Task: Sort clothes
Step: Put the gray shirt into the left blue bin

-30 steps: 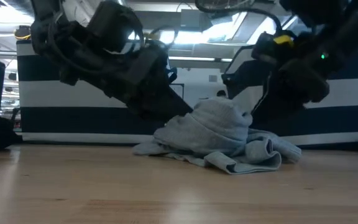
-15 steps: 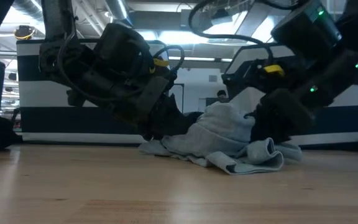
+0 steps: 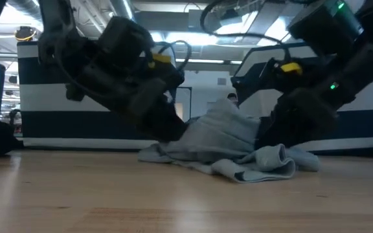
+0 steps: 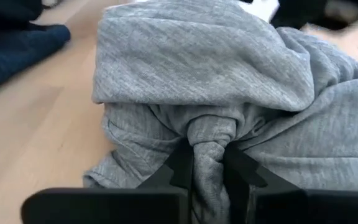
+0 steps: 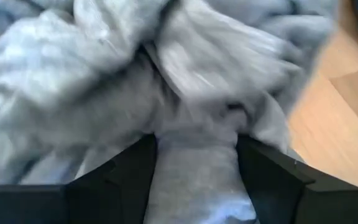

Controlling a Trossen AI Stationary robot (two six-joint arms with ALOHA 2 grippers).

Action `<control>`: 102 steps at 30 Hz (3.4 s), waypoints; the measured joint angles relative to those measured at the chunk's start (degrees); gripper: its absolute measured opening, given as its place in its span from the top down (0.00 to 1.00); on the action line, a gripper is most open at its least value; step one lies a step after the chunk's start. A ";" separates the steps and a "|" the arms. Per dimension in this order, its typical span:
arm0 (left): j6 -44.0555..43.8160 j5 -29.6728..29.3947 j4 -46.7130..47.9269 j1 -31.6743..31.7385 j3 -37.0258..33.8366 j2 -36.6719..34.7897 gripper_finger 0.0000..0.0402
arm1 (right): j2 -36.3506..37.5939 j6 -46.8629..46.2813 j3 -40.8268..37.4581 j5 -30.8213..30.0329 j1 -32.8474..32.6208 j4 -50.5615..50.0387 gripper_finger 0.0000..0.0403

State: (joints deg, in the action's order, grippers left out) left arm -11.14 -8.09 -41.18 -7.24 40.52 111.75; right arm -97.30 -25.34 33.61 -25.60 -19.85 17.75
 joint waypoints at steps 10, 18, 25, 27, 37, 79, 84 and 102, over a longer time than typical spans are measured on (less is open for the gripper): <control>5.76 -3.07 14.70 -1.59 -0.14 -18.31 0.89 | 3.40 -0.72 0.02 -4.88 -2.40 -4.78 0.44; 10.35 -5.53 19.69 -1.82 0.00 -34.85 0.90 | 3.41 -1.42 0.03 -5.29 -2.26 -5.18 0.44; 16.59 -6.78 18.88 0.08 0.20 -45.80 0.91 | 3.43 -1.50 0.04 -5.30 -2.26 -4.49 0.44; 17.47 -7.10 18.89 0.96 0.72 -48.48 0.89 | 3.43 -2.02 0.04 -5.30 -2.26 -4.25 0.44; 26.79 -7.18 19.61 3.93 8.96 -55.55 0.90 | 3.43 -2.93 0.06 -5.36 -2.26 -3.77 0.44; 50.54 -10.67 24.91 46.11 29.13 -50.39 0.89 | 3.46 -10.43 0.12 -2.43 -4.29 0.56 0.44; 45.13 -10.67 38.26 47.85 29.06 -49.28 0.90 | 3.47 -10.43 0.12 -2.50 -4.29 0.58 0.44; 25.18 -8.79 80.36 47.36 26.31 -49.32 0.90 | 3.48 -8.90 0.11 -3.46 -4.27 0.14 0.44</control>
State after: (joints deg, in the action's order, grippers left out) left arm 14.05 -16.88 39.17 40.12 66.84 62.43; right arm -93.82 -34.24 33.71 -29.06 -24.12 17.89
